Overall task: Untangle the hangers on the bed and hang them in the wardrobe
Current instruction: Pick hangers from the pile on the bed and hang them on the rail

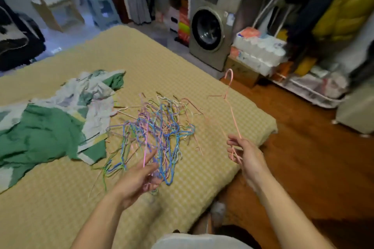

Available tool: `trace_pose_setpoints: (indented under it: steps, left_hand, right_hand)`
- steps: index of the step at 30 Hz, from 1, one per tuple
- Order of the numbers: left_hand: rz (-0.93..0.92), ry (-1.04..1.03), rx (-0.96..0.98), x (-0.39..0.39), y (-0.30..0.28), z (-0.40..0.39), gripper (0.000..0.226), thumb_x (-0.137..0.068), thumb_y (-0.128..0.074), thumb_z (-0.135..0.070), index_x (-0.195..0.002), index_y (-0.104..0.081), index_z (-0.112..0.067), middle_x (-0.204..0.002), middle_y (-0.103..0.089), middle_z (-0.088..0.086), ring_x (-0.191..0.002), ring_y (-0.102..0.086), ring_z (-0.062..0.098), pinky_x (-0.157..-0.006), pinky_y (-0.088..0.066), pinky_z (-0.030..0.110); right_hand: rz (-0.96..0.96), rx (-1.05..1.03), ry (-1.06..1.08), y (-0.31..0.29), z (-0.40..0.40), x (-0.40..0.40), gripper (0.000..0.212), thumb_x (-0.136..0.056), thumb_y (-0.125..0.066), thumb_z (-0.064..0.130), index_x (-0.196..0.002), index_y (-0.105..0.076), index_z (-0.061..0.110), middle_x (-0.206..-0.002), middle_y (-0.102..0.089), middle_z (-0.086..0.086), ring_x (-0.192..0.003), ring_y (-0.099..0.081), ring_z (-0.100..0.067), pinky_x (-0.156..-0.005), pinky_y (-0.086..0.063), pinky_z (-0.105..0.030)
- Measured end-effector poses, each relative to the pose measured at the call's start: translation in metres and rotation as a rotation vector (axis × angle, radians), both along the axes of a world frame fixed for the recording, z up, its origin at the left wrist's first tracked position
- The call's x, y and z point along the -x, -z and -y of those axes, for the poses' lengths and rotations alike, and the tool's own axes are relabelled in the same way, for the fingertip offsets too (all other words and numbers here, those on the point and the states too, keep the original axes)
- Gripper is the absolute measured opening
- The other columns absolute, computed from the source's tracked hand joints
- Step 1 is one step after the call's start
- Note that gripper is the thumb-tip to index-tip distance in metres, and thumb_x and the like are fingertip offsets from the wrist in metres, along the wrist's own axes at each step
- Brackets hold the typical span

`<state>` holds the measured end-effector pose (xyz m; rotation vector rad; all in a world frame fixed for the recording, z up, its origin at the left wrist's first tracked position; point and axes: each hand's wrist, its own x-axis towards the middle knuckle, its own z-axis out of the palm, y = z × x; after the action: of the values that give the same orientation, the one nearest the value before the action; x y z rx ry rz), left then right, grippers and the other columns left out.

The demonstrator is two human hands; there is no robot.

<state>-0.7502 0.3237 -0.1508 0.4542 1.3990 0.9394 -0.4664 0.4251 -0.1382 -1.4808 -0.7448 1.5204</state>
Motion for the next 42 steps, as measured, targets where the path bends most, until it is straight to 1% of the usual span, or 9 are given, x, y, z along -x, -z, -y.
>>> trace_pose_setpoints:
  steps: [8, 13, 17, 20, 27, 30, 33, 39, 42]
  left_hand:
    - [-0.288, 0.616, 0.026, -0.080, -0.014, 0.011, 0.031, -0.105, -0.041, -0.038, -0.134, -0.049, -0.041, -0.091, -0.069, 0.009, -0.048, -0.050, 0.013, -0.051, -0.028, 0.022]
    - [-0.320, 1.009, -0.089, -0.196, -0.032, 0.019, 0.033, -0.102, -0.040, -0.050, -0.128, -0.058, -0.039, -0.081, -0.063, 0.004, -0.066, -0.050, 0.010, -0.059, -0.033, 0.026]
    - [-0.179, 1.144, -0.064, -0.302, -0.043, 0.047, 0.022, -0.101, -0.048, -0.028, -0.121, -0.059, -0.028, -0.066, -0.048, 0.006, -0.053, -0.053, 0.011, -0.052, -0.039, 0.020]
    - [-0.265, 1.326, -0.156, -0.383, -0.044, 0.065, 0.044, -0.083, -0.061, -0.030, -0.126, -0.058, -0.021, -0.066, -0.050, 0.004, -0.050, -0.049, 0.016, -0.050, -0.033, 0.021]
    - [-0.217, 1.664, -0.279, -0.555, -0.072, 0.133, 0.040, -0.096, -0.043, -0.015, -0.129, -0.061, -0.028, -0.105, -0.064, 0.004, -0.079, -0.053, 0.022, -0.067, -0.043, 0.028]
    - [-0.114, 1.722, -0.260, -0.612, -0.096, 0.168, 0.041, -0.094, -0.041, -0.010, -0.125, -0.062, -0.027, -0.084, -0.060, 0.003, -0.064, -0.049, 0.015, -0.055, -0.039, 0.023]
    - [-0.088, 1.778, -0.355, -0.652, -0.122, 0.196, 0.031, -0.103, -0.035, -0.016, -0.122, -0.057, -0.025, -0.083, -0.057, 0.011, -0.058, -0.052, 0.013, -0.045, -0.040, 0.016]
    - [0.006, 1.825, -0.524, -0.745, -0.158, 0.217, 0.040, -0.103, -0.037, -0.050, -0.140, -0.042, -0.037, -0.134, -0.053, 0.001, -0.103, -0.065, 0.022, -0.079, -0.057, 0.030]
    - [0.074, 1.893, -0.561, -0.782, -0.162, 0.214, 0.044, -0.103, -0.039, -0.049, -0.146, -0.038, -0.041, -0.127, -0.062, 0.010, -0.095, -0.070, 0.023, -0.081, -0.059, 0.039]
  right_hand:
    - [0.152, 0.077, 0.381, -0.003, 0.177, -0.101, 0.027, -0.104, -0.039, 0.009, -0.105, -0.066, 0.007, -0.091, -0.061, -0.012, -0.070, -0.053, -0.018, -0.051, -0.041, -0.023]
    - [0.207, 0.144, 0.773, -0.018, 0.261, -0.176, 0.029, -0.104, -0.036, 0.015, -0.109, -0.064, 0.011, -0.089, -0.056, -0.013, -0.072, -0.054, -0.023, -0.061, -0.047, -0.033]
    - [0.214, 0.153, 1.017, -0.024, 0.337, -0.227, 0.028, -0.104, -0.038, 0.019, -0.107, -0.066, 0.018, -0.089, -0.060, -0.011, -0.077, -0.058, -0.023, -0.066, -0.051, -0.033]
    - [0.199, 0.157, 1.153, -0.028, 0.396, -0.268, 0.027, -0.105, -0.038, 0.020, -0.109, -0.065, 0.017, -0.092, -0.062, -0.009, -0.079, -0.058, -0.023, -0.064, -0.047, -0.030]
    - [0.185, 0.139, 1.290, -0.052, 0.507, -0.369, 0.018, -0.101, -0.052, 0.016, -0.112, -0.066, 0.017, -0.112, -0.065, -0.001, -0.096, -0.061, -0.016, -0.070, -0.045, -0.023]
    - [0.268, 0.102, 1.387, -0.075, 0.533, -0.401, 0.020, -0.100, -0.050, 0.012, -0.109, -0.066, 0.018, -0.108, -0.066, -0.003, -0.099, -0.060, -0.020, -0.081, -0.047, -0.032]
    - [0.284, 0.054, 1.528, -0.086, 0.543, -0.424, 0.026, -0.103, -0.039, 0.010, -0.105, -0.064, 0.014, -0.086, -0.061, -0.003, -0.077, -0.055, -0.021, -0.066, -0.044, -0.032]
    - [0.367, -0.050, 1.731, -0.109, 0.550, -0.485, 0.023, -0.100, -0.049, 0.018, -0.093, -0.070, 0.024, -0.075, -0.057, 0.000, -0.062, -0.048, -0.014, -0.054, -0.036, -0.028]
    - [0.439, -0.055, 1.768, -0.119, 0.548, -0.511, 0.022, -0.099, -0.049, 0.025, -0.096, -0.070, 0.028, -0.084, -0.060, 0.002, -0.071, -0.052, -0.014, -0.061, -0.039, -0.030]
